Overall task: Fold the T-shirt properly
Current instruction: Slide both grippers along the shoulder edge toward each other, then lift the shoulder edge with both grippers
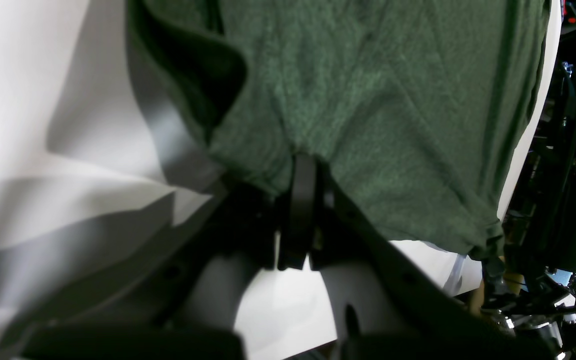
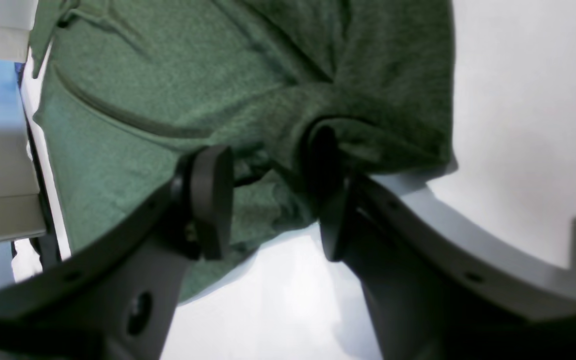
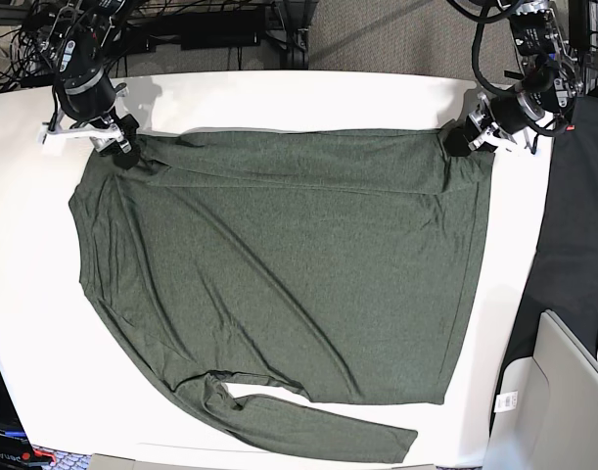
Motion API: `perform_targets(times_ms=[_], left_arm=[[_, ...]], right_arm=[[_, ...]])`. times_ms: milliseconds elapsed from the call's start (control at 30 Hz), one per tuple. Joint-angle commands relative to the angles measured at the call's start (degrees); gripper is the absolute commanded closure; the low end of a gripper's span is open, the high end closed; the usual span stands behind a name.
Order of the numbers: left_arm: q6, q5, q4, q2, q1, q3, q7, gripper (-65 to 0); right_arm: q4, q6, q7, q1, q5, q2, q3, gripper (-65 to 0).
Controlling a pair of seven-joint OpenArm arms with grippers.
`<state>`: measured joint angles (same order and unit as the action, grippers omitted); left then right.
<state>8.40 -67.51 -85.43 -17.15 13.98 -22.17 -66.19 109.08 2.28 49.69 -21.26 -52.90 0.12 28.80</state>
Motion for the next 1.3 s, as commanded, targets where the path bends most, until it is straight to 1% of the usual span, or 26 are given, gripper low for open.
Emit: perform_targets(times_ms=[0,133,233,433,633,967,1167,1233,1267], left_arm=[[-0.4,0.4,-0.7,-0.8,0.0,-0.3,-1.0,0.0],[-0.4,0.4,-0.7,-0.8,0.0,-0.3,-1.0,0.0],[-0.4,0.4,-0.7,-0.8,0.0,-0.3,-1.0,0.0],[-0.4,0.4,-0.7,-0.8,0.0,-0.3,-1.0,0.0],[-0.4,0.4,-0.7,-0.8,0.0,-0.3,-1.0,0.0],[-0.4,0.5,-0.7,-0.8,0.0,-0.3,-1.0,0.0],[-0.4,0.5,-0.7,-0.8,0.1,-0.3,-1.0,0.0],[-0.4,0.5,-0.7,-0.8,0.1,-0.3,-1.0,0.0],[-0.4,0.5,-0.7,-0.8,0.1,-0.3,-1.0,0.0]], right_arm=[[1.2,-0.5,-0.4,-0.5,-0.9,0.5,0.3,-28.1],[1.2,-0.4,-0.4,-2.4,-1.0,0.4,0.4,-28.1],[1.2,-0.4,-0.6,-3.5,-2.7,0.2,0.4,-28.1],[-0.2,-0.3,-0.9,-3.1,-2.7,0.0,5.3,-28.1],[-3.8,-0.3,-0.9,-0.3,-2.6,0.0,7.4,-28.1],[-11.1,-0.3,-0.9,6.4,-2.5,0.0,6.9,-28.1],[-13.2,-0.3,-0.9,8.6,-2.5,-0.1,6.9,-27.9],[-13.2,-0.3,-0.7,8.6,-2.5,-0.4,6.9,-25.3],[-13.2,-0.3,-0.6,8.6,-2.5,-0.9,6.9,-21.7]])
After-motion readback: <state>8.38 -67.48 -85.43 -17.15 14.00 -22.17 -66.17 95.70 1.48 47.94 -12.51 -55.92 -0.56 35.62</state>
